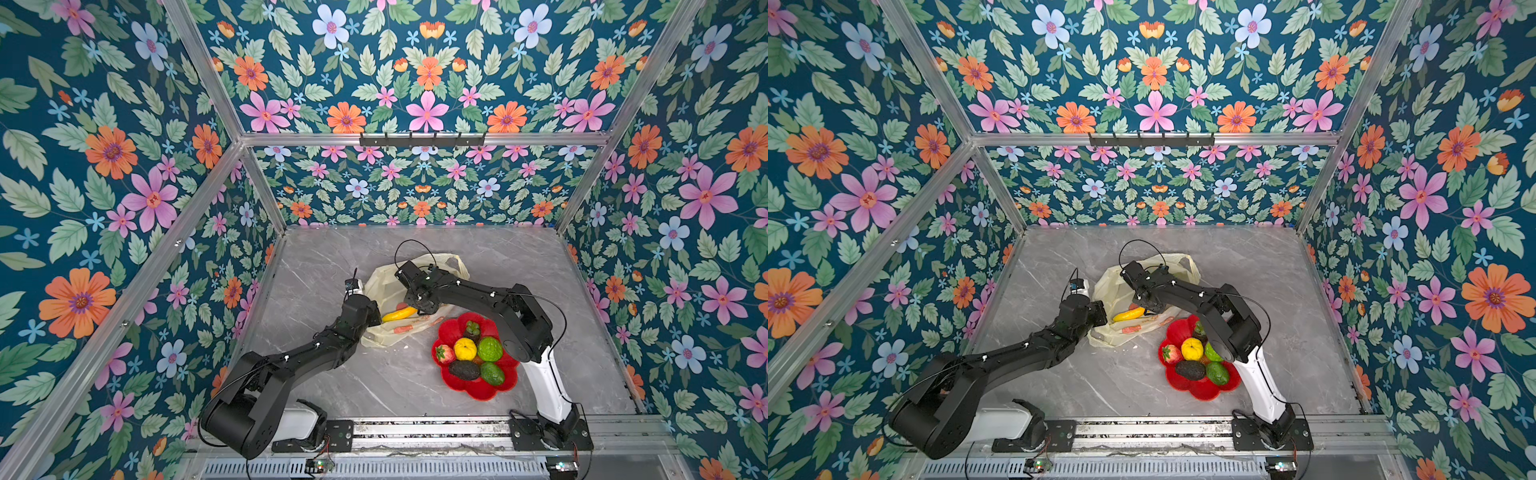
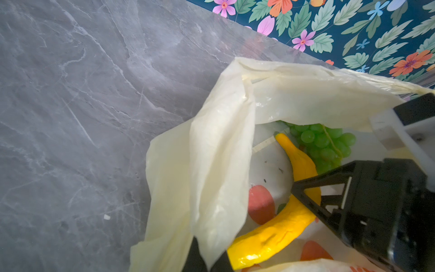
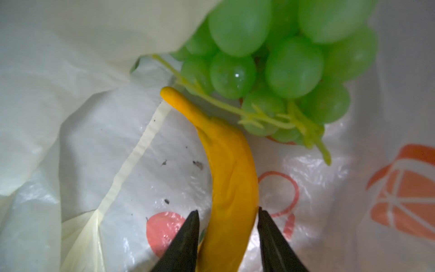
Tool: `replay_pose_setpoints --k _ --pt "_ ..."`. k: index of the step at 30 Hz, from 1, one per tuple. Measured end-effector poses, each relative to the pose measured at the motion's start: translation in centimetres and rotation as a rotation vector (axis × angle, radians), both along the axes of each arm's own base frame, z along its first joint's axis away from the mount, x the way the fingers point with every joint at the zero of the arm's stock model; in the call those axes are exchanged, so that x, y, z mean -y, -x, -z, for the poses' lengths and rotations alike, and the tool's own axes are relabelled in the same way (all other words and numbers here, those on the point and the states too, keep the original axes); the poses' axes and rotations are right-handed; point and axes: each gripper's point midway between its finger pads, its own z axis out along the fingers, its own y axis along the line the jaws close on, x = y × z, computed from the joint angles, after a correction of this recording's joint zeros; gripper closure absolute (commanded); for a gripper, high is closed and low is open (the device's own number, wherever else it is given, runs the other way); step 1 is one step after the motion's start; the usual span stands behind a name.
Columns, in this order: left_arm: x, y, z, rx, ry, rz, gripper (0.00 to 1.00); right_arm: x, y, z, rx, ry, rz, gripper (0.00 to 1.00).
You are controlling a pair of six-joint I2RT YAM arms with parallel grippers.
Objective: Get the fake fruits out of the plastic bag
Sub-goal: 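Close the right gripper on the yellow banana's middle inside the bag, then lift the yellow banana out of the bag and carry it over the red bowl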
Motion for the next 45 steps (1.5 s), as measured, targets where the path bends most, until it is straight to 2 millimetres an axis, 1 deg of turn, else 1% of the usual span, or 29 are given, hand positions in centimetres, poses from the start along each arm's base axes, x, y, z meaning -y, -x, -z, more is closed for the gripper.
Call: replay_pose_setpoints --k 3,5,8,10,12,20,24,31,37,41,45 --pt "0.0 0.0 0.0 0.000 0.000 0.000 1.00 -0.5 -0.3 0.0 0.006 -0.006 -0.010 0.56" --pt "0.0 0.0 0.0 0.000 0.000 0.000 1.00 -0.8 -0.4 0.4 0.000 -0.009 -0.018 0.57" --pt "0.0 0.0 -0.1 0.002 0.001 0.000 1.00 -0.8 -0.3 1.0 -0.017 -0.008 -0.028 0.63" --pt "0.0 0.0 -0.1 0.003 0.002 0.000 1.00 -0.9 -0.3 1.0 -0.017 -0.016 -0.030 0.68" --pt "0.0 0.0 -0.1 0.003 0.002 0.000 1.00 -1.0 -0.5 1.0 -0.010 -0.021 -0.031 0.70" --pt "0.0 0.0 -0.1 0.003 0.002 0.001 1.00 -1.0 0.1 0.9 0.024 -0.072 -0.052 0.70" --pt "0.0 0.0 -0.4 0.009 0.005 0.001 1.00 -1.5 0.3 0.5 0.053 -0.094 -0.075 0.71" --pt "0.0 0.0 -0.3 0.008 0.005 0.001 1.00 -2.7 0.5 -2.0 0.132 -0.108 -0.119 0.71" --pt "0.1 0.0 -0.3 0.008 0.006 0.004 1.00 -2.7 -0.1 -4.5 0.208 -0.094 -0.138 0.71" --pt "0.2 0.1 -0.3 0.007 0.007 0.011 1.00 -2.7 -1.2 -6.3 0.256 -0.073 -0.147 0.71" --pt "0.2 0.3 -0.5 0.011 0.014 0.018 1.00 -2.2 -2.4 -7.9 0.299 -0.039 -0.154 0.71"
